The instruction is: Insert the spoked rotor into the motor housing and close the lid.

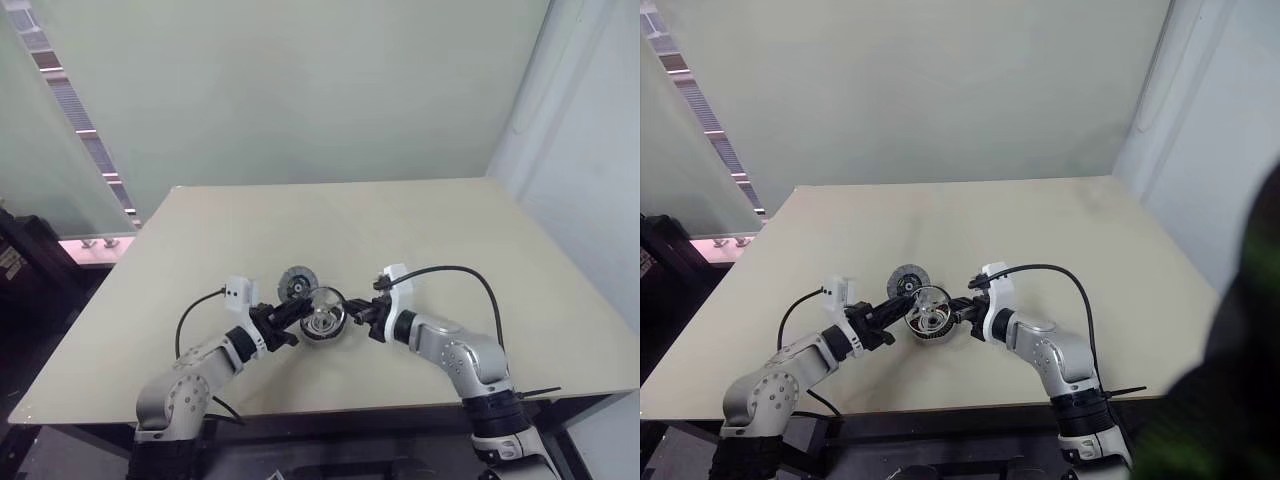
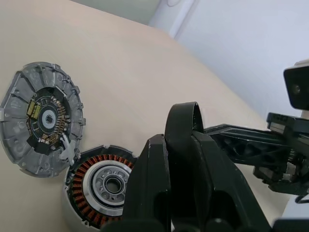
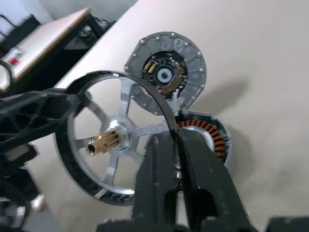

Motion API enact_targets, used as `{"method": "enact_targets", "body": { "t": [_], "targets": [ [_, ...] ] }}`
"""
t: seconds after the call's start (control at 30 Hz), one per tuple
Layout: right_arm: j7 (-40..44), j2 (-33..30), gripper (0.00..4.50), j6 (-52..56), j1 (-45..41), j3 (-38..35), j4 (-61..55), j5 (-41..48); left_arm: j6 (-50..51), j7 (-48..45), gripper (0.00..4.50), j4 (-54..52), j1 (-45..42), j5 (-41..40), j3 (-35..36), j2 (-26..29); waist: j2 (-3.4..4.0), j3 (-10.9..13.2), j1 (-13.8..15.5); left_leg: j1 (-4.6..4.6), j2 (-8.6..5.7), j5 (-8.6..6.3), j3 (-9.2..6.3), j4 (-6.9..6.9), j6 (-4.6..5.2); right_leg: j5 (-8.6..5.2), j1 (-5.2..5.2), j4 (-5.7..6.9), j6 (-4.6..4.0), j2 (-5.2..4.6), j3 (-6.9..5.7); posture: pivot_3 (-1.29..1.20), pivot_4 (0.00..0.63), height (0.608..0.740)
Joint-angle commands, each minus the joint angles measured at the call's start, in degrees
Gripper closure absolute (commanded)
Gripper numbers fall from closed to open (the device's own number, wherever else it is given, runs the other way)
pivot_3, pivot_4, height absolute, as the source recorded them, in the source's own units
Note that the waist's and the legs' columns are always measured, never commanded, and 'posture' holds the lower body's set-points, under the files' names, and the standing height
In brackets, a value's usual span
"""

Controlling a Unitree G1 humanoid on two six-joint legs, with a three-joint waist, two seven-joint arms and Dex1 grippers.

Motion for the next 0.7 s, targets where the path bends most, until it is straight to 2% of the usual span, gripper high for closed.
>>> {"method": "enact_targets", "body": {
  "t": [0.03,0.27,0.43,0.53,0.7],
  "targets": [
    [0.95,-1.42,3.07,2.04,0.06,-2.49,-1.63,2.22,-2.10,1.08,4.27,-2.63,-0.77,-0.88,3.78,0.70,0.00,0.00,0.00,0.01,0.00,0.00,0.00,0.00,0.00,0.00,0.00,0.00,0.00,0.00,0.00,0.00,0.000,0.740],
    [0.44,-0.49,0.59,2.60,-0.52,-5.78,-1.01,3.95,-3.53,1.53,4.27,-3.64,-1.49,0.56,3.27,0.51,0.01,0.00,-0.01,0.02,0.01,0.00,0.03,0.00,0.00,0.00,0.00,0.00,0.00,0.00,0.01,0.00,0.000,0.740],
    [0.93,-1.69,0.59,3.33,-0.09,-5.25,-1.51,3.85,-12.51,-1.41,4.27,-6.21,-1.72,13.52,-5.33,6.52,0.01,0.01,0.02,0.00,-0.01,0.00,0.02,0.00,0.00,0.00,0.00,0.00,0.00,0.01,0.02,0.00,0.000,0.740],
    [0.86,-1.65,0.59,3.06,0.52,-4.66,-1.50,3.64,-21.29,-3.77,4.27,-4.23,-2.37,21.97,-10.08,10.13,0.03,0.01,0.01,0.00,-0.04,0.00,0.07,-0.01,0.00,-0.01,0.00,-0.02,-0.01,0.01,0.08,0.00,0.000,0.740],
    [0.61,-1.25,0.59,2.85,1.10,-4.30,-1.65,3.61,-33.92,-3.68,4.27,1.44,-3.99,31.90,-13.55,11.64,0.03,0.01,0.01,0.01,-0.01,0.00,0.06,-0.03,0.00,0.00,-0.01,0.00,-0.01,0.01,0.07,0.00,0.000,0.740]
  ]
}}
